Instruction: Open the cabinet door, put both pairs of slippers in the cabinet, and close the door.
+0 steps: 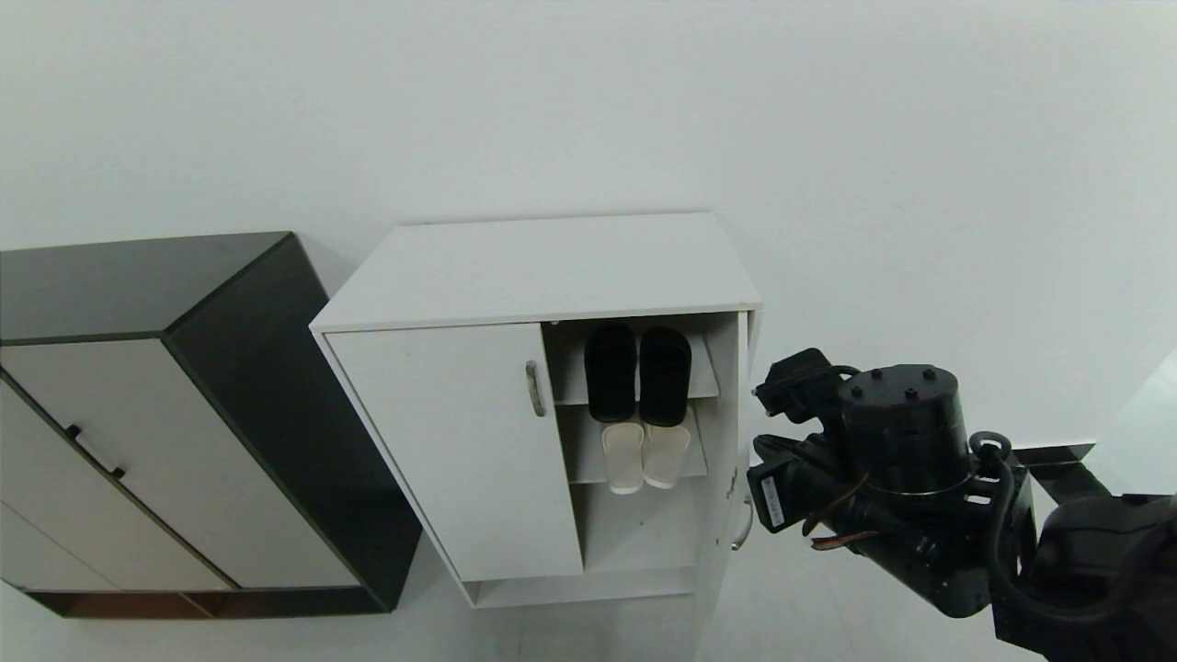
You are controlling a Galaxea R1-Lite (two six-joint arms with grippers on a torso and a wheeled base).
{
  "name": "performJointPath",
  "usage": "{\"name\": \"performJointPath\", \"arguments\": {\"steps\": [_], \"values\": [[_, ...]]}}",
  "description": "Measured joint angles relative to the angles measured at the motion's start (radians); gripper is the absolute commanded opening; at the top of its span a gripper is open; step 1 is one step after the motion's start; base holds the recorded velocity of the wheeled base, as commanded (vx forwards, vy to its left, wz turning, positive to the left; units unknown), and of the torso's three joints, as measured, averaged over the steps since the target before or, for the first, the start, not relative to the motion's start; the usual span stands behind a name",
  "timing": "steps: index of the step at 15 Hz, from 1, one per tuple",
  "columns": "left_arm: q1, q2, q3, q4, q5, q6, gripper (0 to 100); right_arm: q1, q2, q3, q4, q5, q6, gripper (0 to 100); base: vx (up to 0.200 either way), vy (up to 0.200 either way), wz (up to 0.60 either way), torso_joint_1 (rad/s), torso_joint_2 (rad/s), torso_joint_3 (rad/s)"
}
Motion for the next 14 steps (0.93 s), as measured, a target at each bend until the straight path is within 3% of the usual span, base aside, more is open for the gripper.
{"name": "performJointPath", "arguments": {"steps": [6, 10, 14], "values": [[0.000, 0.000, 0.000, 0.000, -0.001, 0.001, 0, 0.018, 0.085, -0.059, -0.085, 0.068, 0.108, 0, 0.000, 0.000, 0.00, 0.000, 0.00, 0.000], [0.000, 0.000, 0.000, 0.000, 0.000, 0.000, 0, 0.029, 0.107, -0.038, -0.297, 0.183, 0.147, 0, 0.000, 0.000, 0.00, 0.000, 0.00, 0.000], [0.000, 0.000, 0.000, 0.000, 0.000, 0.001, 0, 0.031, 0.082, 0.040, -0.310, 0.352, 0.152, 0, 0.050, 0.000, 0.00, 0.001, 0.00, 0.001]]}}
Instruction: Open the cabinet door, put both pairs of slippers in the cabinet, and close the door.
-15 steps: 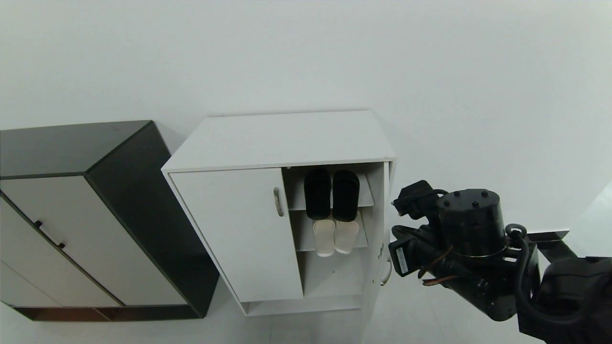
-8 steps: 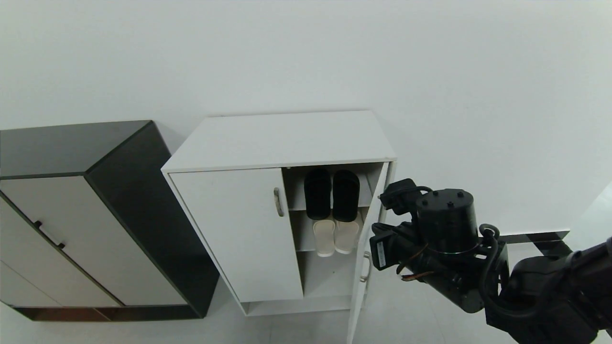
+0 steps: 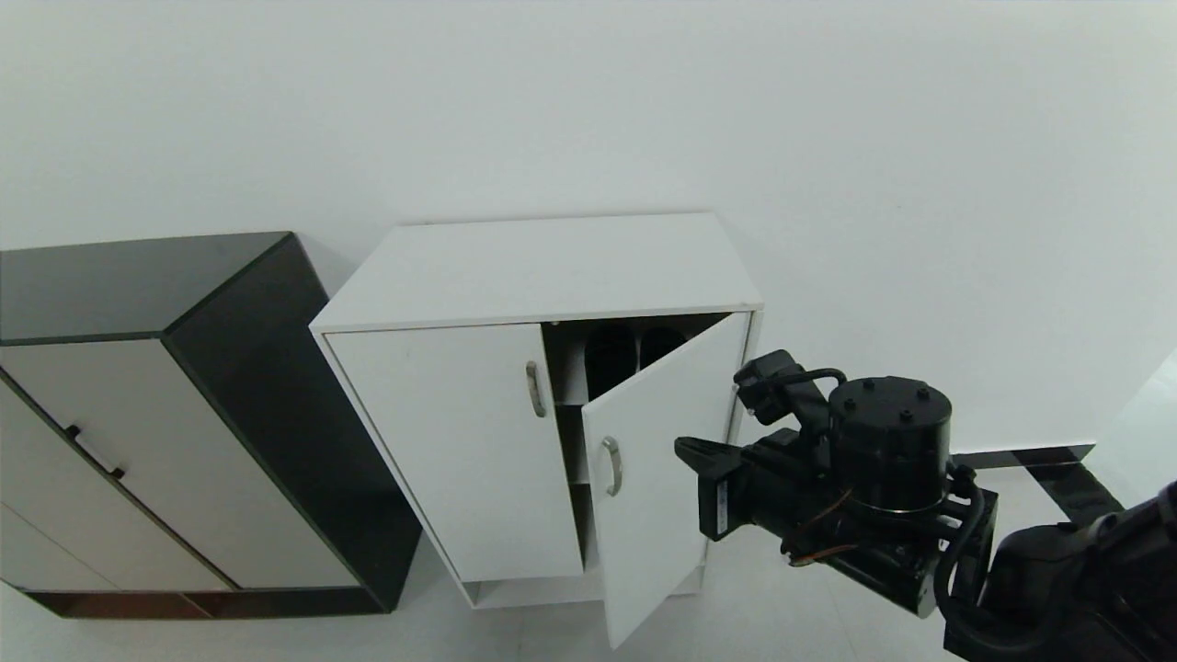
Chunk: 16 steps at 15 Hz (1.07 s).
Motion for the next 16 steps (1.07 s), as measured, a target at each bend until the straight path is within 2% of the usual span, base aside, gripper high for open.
{"name": "performJointPath", "arguments": {"steps": [3, 6, 7, 10, 14, 16], "values": [[0.000, 0.000, 0.000, 0.000, 0.000, 0.003, 0, -0.010, -0.029, 0.087, 0.000, 0.205, -0.002, 0, 0.200, 0.000, 0.00, -0.007, 0.00, 0.009], [0.000, 0.000, 0.000, 0.000, 0.000, 0.002, 0, -0.014, -0.034, 0.137, 0.001, 0.268, -0.006, 0, 0.200, 0.000, 0.00, 0.010, 0.00, -0.001], [0.000, 0.000, 0.000, 0.000, 0.000, 0.002, 0, -0.010, -0.033, 0.149, 0.001, 0.279, -0.006, 0, 0.200, 0.000, 0.00, -0.002, 0.00, 0.002], [0.000, 0.000, 0.000, 0.000, 0.000, 0.001, 0, -0.003, -0.016, 0.156, -0.009, 0.302, 0.001, 0, 0.000, 0.000, 0.00, 0.000, 0.00, 0.000], [0.000, 0.000, 0.000, 0.000, 0.000, 0.001, 0, -0.002, 0.085, 0.091, -0.194, 0.298, 0.051, 0, 0.000, 0.000, 0.00, 0.000, 0.00, 0.000], [0.000, 0.000, 0.000, 0.000, 0.000, 0.001, 0, -0.012, 0.138, 0.037, -0.212, 0.297, 0.066, 0, 0.000, 0.000, 0.00, 0.000, 0.00, 0.000]]}}
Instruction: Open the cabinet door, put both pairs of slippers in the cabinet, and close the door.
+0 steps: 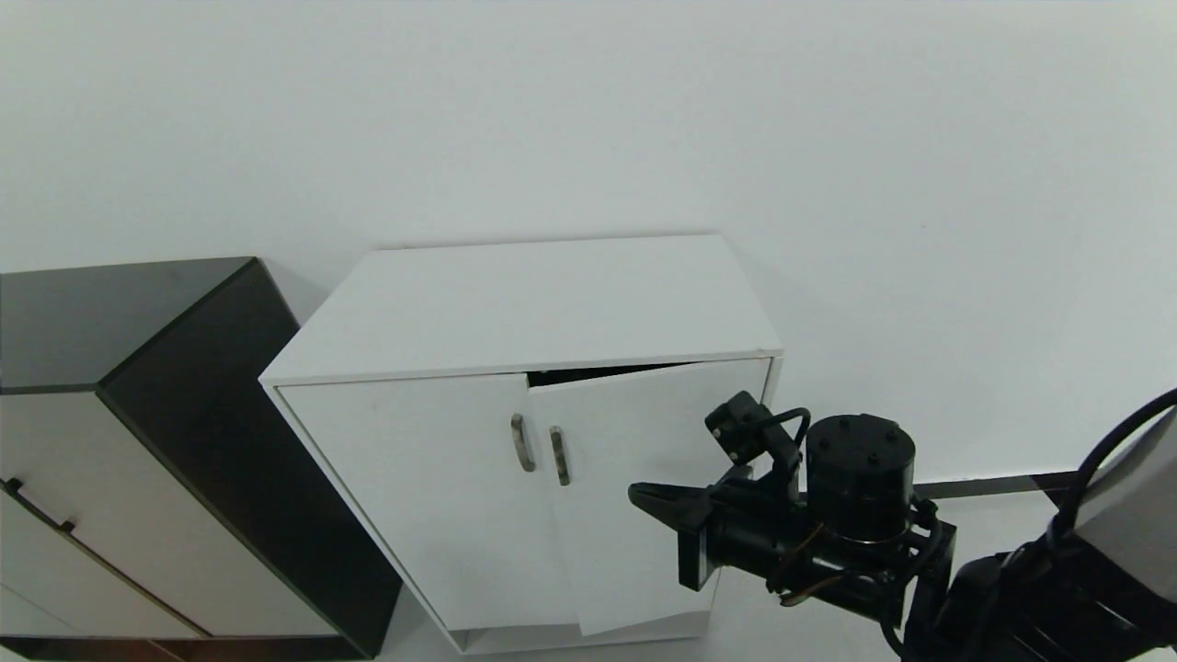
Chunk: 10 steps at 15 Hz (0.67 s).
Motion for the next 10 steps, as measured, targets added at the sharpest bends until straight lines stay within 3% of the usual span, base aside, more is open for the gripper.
{"name": "performJointPath", "arguments": {"steps": [10], "values": [[0.000, 0.000, 0.000, 0.000, 0.000, -0.003, 0, -0.105, 0.144, -0.200, 0.038, 0.001, 0.004, 0, 0.000, 0.000, 0.00, 0.000, 0.00, 0.000]]}}
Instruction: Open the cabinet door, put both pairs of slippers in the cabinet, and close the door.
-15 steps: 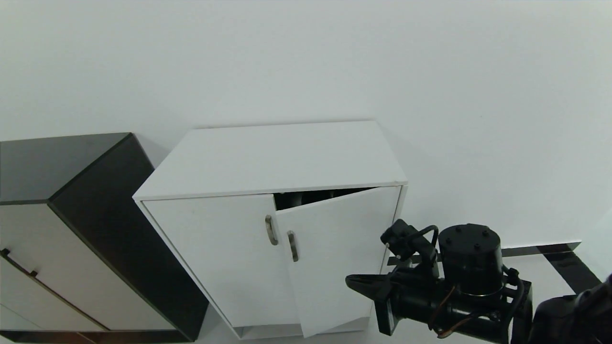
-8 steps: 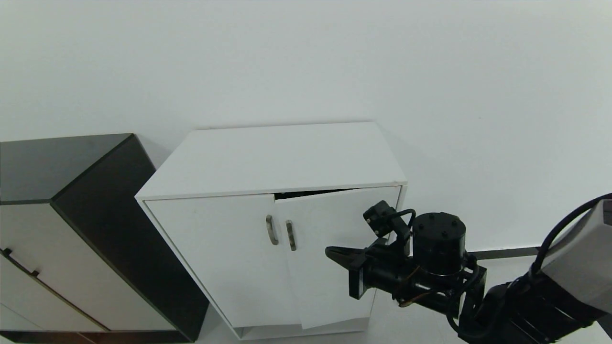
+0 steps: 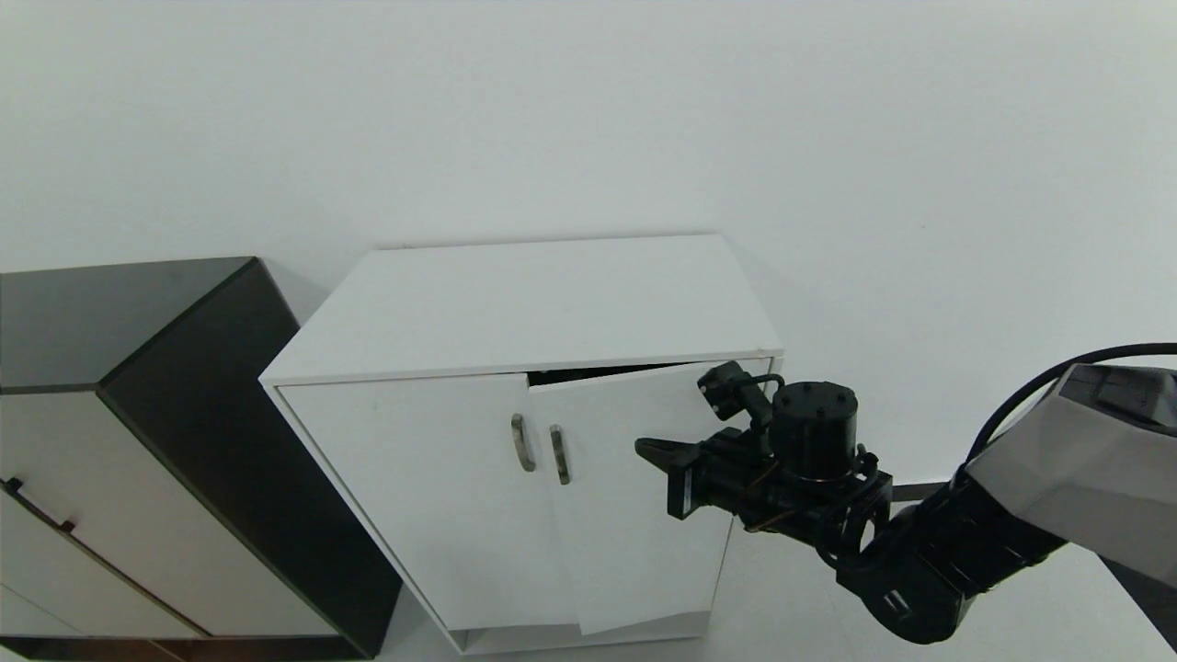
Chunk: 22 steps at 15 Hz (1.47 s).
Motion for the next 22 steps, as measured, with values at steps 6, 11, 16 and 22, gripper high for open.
{"name": "performJointPath", "arguments": {"steps": [6, 11, 16, 22], "values": [[0.000, 0.000, 0.000, 0.000, 0.000, 0.001, 0, -0.026, 0.042, -0.056, 0.026, 0.000, 0.000, 0, 0.000, 0.000, 0.00, 0.000, 0.00, 0.000], [0.000, 0.000, 0.000, 0.000, 0.000, 0.001, 0, -0.039, 0.062, -0.111, 0.064, 0.000, 0.000, 0, 0.000, 0.000, 0.00, 0.000, 0.00, 0.000], [0.000, 0.000, 0.000, 0.000, 0.000, 0.001, 0, -0.059, 0.085, -0.171, 0.101, 0.000, 0.000, 0, 0.000, 0.000, 0.00, 0.000, 0.00, 0.000], [0.000, 0.000, 0.000, 0.000, 0.000, 0.001, 0, -0.077, 0.104, -0.223, 0.123, 0.000, 0.000, 0, 0.000, 0.000, 0.00, 0.000, 0.00, 0.000]]}}
